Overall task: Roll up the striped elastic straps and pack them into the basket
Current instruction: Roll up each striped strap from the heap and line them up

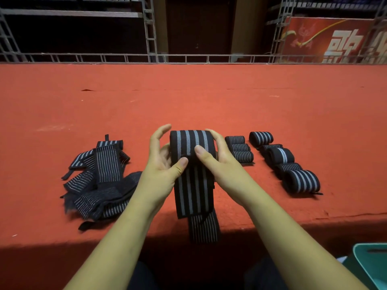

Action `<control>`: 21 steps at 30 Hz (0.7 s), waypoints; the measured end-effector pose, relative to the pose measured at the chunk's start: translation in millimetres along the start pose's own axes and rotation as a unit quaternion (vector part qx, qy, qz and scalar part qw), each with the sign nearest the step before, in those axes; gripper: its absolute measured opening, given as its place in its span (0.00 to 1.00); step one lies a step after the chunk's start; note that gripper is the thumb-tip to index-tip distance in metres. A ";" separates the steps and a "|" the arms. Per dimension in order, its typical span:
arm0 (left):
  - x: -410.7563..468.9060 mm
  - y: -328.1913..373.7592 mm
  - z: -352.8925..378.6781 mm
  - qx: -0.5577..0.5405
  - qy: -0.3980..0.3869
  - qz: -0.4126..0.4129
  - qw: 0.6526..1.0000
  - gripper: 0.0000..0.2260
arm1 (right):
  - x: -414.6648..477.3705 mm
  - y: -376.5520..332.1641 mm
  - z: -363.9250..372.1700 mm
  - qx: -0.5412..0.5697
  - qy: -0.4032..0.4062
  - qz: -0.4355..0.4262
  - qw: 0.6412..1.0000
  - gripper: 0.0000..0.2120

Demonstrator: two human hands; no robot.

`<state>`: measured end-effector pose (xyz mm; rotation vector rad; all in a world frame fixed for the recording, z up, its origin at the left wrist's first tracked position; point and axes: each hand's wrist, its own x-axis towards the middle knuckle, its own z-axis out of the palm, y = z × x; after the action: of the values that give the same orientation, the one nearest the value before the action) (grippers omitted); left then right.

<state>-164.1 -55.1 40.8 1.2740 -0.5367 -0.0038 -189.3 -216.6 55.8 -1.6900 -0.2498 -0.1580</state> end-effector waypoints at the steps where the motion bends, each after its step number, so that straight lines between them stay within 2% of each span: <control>1: 0.5 0.2 -0.8 -0.002 0.001 -0.004 1.000 0.33 | -1.2 -0.2 -1.8 0.012 -0.009 0.001 1.000 0.25; 6: 2.3 -0.3 -4.9 0.046 0.004 -0.012 0.999 0.27 | -4.1 -3.7 -5.6 0.062 -0.019 0.028 0.998 0.28; 10: 3.7 -2.3 -9.0 0.129 -0.002 -0.035 0.991 0.29 | -0.8 0.7 -7.4 0.107 -0.012 0.021 0.994 0.28; 14: 1.5 -2.5 -5.2 0.014 -0.030 -0.102 0.994 0.27 | 0.6 7.9 -10.6 0.107 -0.013 -0.006 0.994 0.27; 17: 0.8 -4.8 -0.9 -0.085 -0.034 -0.111 0.990 0.18 | 1.8 12.2 -13.1 0.063 -0.007 -0.026 0.998 0.28; 21: 1.5 -5.4 2.0 -0.111 0.000 -0.118 0.987 0.17 | 2.2 15.0 -13.1 0.068 -0.027 -0.029 0.997 0.28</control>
<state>-161.9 -59.0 36.8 1.1132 -0.3712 -0.2557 -182.9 -231.2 43.7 -1.5537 -0.3434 -0.1348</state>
